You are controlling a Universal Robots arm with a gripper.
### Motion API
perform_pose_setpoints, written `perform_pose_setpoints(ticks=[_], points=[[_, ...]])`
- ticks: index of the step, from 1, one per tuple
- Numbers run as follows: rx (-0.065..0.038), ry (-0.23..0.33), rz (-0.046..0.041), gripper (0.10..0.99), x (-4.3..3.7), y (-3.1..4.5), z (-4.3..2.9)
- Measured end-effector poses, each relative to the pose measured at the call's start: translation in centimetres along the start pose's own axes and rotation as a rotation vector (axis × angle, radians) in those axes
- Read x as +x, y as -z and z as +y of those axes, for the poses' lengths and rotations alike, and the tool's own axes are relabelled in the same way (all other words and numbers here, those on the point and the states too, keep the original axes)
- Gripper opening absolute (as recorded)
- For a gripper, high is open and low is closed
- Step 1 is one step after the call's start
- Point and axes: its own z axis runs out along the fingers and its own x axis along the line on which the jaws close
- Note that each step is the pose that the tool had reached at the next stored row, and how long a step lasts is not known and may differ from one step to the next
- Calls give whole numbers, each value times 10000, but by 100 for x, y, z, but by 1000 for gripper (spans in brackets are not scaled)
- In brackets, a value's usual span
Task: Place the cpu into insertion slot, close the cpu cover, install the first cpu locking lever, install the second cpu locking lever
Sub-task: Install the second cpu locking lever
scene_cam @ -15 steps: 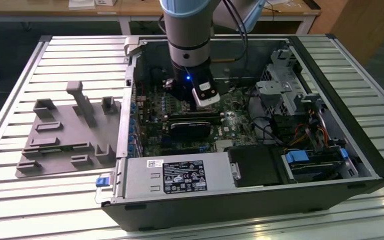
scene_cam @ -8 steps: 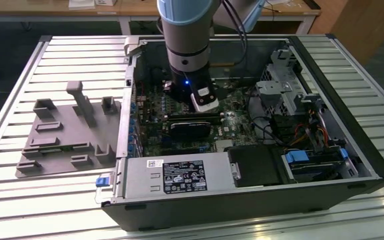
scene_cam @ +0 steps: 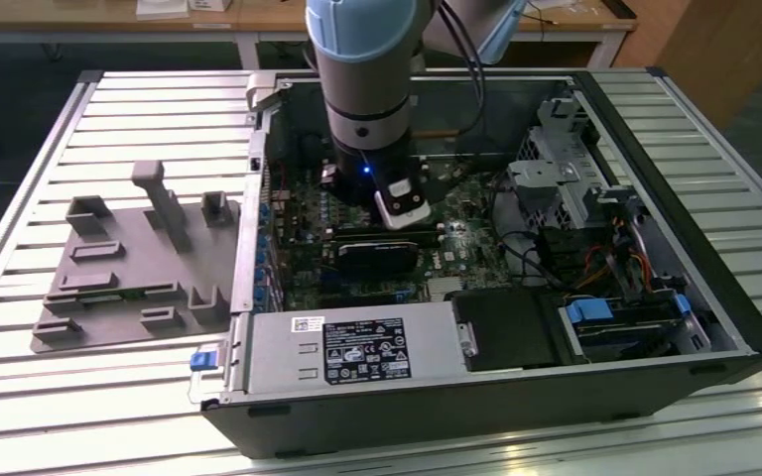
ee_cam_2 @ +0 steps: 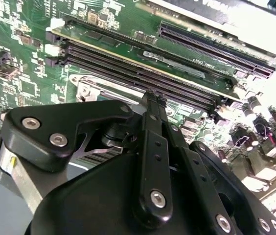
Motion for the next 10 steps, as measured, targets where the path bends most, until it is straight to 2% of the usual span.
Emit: perform_pose_setpoints(ticks=[4,10], points=[[-205,21,51,102,14,-15,-46],[-599,17,142,102,41,-42,-103]])
